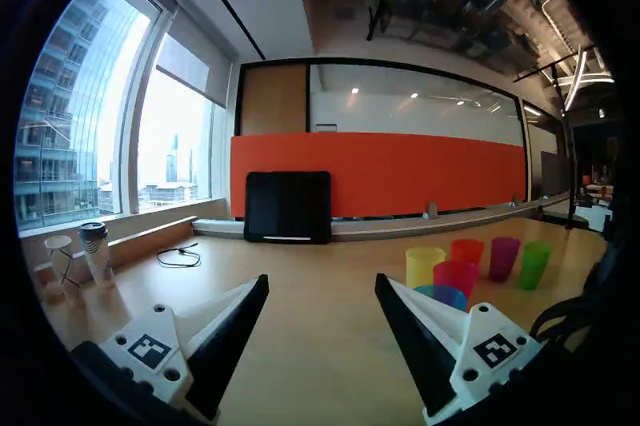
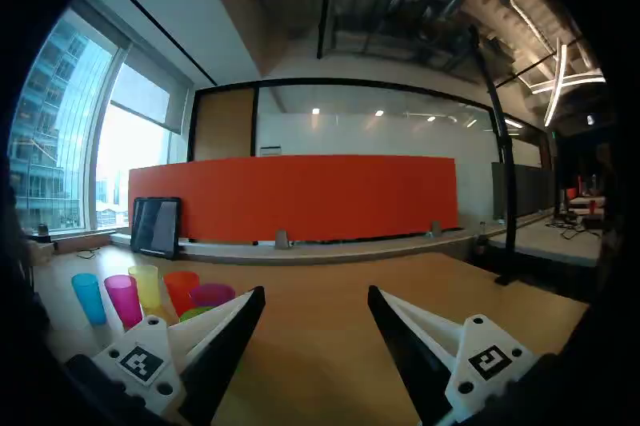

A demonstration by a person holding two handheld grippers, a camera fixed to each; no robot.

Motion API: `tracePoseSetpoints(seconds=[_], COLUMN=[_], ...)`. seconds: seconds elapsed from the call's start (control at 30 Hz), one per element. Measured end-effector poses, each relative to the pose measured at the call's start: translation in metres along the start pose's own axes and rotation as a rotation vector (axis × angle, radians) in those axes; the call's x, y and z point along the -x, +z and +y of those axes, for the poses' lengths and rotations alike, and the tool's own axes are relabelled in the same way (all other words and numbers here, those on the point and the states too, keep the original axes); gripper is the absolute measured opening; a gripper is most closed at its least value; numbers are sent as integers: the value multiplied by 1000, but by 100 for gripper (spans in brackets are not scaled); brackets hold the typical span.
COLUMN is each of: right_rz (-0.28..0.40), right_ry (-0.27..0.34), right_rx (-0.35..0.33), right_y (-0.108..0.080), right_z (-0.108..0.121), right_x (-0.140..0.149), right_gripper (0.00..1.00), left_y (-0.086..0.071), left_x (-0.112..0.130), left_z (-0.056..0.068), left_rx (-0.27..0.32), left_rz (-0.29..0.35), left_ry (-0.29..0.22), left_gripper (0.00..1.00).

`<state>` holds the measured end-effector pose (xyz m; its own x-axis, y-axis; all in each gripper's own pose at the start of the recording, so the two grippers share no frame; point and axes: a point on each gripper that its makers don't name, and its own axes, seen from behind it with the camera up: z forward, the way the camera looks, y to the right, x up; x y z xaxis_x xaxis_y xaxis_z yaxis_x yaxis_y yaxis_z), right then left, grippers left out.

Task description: Pour water

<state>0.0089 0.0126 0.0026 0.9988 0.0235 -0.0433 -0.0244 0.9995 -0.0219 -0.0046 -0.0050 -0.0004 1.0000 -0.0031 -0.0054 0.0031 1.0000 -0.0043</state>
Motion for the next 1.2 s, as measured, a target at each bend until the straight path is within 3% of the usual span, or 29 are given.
tracePoseSetpoints(seconds=[1.2], right_rz=[-43], right_ry=[-23], right_rx=[1], right_y=[0], right_z=[-2], right_x=[12], right_gripper=[100], left_y=[0], left_x=[0], left_z=[0], left_rx=[0], left_rz=[0], left_ry=[0], left_gripper=[99])
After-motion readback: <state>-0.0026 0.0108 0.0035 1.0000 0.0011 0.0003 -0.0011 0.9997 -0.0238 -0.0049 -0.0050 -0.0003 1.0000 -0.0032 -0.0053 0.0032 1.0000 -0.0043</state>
